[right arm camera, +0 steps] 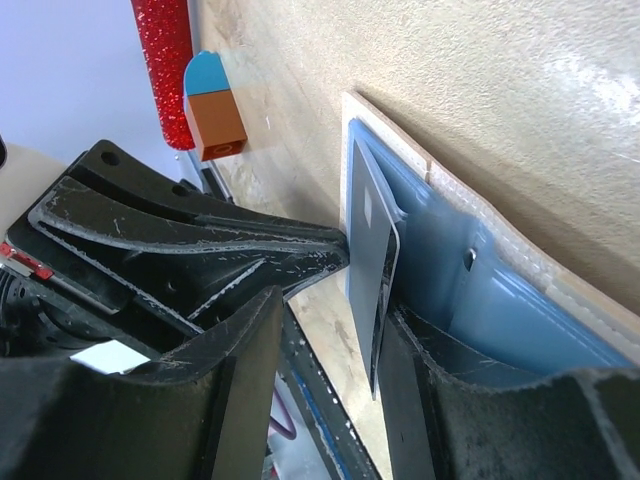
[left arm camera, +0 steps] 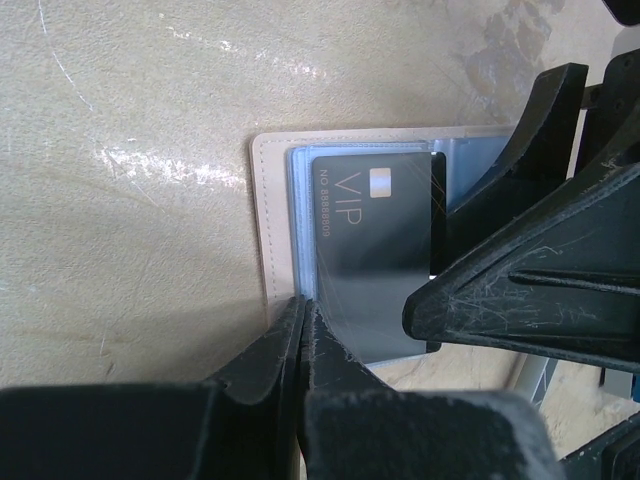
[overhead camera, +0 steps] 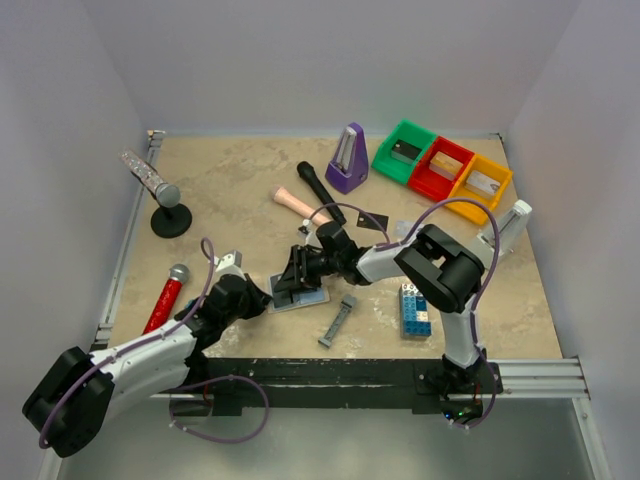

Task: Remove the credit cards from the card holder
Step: Remove the credit card from the card holder.

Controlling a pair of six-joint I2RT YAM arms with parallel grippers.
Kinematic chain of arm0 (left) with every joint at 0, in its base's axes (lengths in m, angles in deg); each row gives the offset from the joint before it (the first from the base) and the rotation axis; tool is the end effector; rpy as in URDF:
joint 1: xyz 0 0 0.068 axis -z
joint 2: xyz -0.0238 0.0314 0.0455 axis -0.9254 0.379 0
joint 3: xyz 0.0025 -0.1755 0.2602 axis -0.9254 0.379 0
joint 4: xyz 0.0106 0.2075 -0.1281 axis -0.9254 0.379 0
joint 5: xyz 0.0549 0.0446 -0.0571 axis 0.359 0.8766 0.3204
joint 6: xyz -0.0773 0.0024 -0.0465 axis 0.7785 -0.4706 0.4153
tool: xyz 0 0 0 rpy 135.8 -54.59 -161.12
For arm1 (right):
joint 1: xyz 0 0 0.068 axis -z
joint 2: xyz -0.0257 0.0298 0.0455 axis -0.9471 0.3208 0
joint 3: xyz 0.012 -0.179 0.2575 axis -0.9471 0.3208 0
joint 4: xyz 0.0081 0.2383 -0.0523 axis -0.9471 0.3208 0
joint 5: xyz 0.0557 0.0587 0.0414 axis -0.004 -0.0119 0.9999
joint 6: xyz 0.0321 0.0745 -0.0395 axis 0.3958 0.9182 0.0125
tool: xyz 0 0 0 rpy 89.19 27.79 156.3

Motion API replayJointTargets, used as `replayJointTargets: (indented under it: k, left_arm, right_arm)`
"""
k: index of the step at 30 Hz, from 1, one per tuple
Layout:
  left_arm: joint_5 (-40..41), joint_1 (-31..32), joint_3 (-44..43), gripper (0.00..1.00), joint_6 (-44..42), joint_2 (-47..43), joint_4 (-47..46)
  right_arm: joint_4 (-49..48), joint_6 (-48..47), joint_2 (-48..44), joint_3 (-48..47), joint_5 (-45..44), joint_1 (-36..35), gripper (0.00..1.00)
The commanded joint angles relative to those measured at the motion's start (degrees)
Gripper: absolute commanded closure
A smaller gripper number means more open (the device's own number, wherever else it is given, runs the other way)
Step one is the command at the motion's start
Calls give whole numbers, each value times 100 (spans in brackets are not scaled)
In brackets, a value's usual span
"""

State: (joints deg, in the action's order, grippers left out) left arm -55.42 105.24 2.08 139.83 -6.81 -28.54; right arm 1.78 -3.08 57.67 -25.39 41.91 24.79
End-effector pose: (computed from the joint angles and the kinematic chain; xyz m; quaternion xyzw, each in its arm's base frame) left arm 0.1309 -0.0853 0.1465 -0.1731 0.8802 -0.2708 0.3493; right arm 0.2602 0.3451 0.1491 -0.0595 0.8456 0.5283 0.0478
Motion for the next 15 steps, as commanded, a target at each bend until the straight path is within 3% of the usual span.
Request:
replayJointTargets:
  k: [1, 15]
  left_arm:
    - [-234, 36, 80, 100, 77, -5, -171]
    - [-330, 63, 98, 100, 103, 110, -408]
  right_arm:
    - [224, -185, -4, -276, 164, -114, 55]
    - [637, -255, 215, -654, 313, -228, 54]
